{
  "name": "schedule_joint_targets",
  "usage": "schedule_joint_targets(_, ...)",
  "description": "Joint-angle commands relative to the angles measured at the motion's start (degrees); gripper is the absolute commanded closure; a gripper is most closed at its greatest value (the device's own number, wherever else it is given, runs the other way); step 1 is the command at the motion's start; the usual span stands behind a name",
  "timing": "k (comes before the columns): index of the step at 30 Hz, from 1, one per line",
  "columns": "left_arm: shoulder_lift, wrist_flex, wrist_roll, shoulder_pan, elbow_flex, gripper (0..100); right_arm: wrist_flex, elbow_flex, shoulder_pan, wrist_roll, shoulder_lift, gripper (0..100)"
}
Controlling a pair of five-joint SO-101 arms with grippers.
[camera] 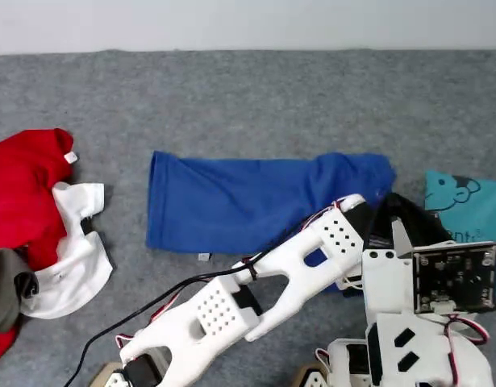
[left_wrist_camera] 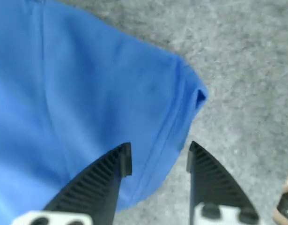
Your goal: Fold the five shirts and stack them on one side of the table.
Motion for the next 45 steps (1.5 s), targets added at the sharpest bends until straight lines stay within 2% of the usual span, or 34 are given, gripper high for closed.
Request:
schedule_joint_targets(1,1.6,0.8,0.5,-0.4,-3.7,80,0.2,-2.2,-0.1,-0.4,-0.2,99.0)
schedule_joint_targets(6,5.7,0.5,0.6,-1.2,-5.5,81,0.2,-2.0,-0.1,-0.2,-0.2,99.0)
schedule_joint_targets(11,8.2,0.4,0.2,-1.9,-11.1,92,0.2,-1.9,-0.1,-0.2,0.0,99.0)
schedule_joint_targets(16,8.3,1.7,-0.1,-1.5,-16.1,98,0.2,-1.9,-0.1,-0.2,0.0,99.0)
schedule_joint_targets(23,4.0,1.8,-1.5,-1.9,-19.0,98,0.2,-1.9,0.0,-0.2,-0.1,99.0)
schedule_joint_targets(28,2.5,1.1,-1.6,-4.7,-19.0,98,1.6,-1.9,0.0,-0.4,-0.2,99.0)
schedule_joint_targets(36,2.5,-4.2,-3.8,-12.3,-19.0,98,5.1,-1.9,0.0,-0.4,-0.3,99.0)
schedule_joint_targets(45,3.1,-12.0,-5.0,-15.9,-18.7,98,5.1,-1.9,0.0,-0.4,-0.3,99.0)
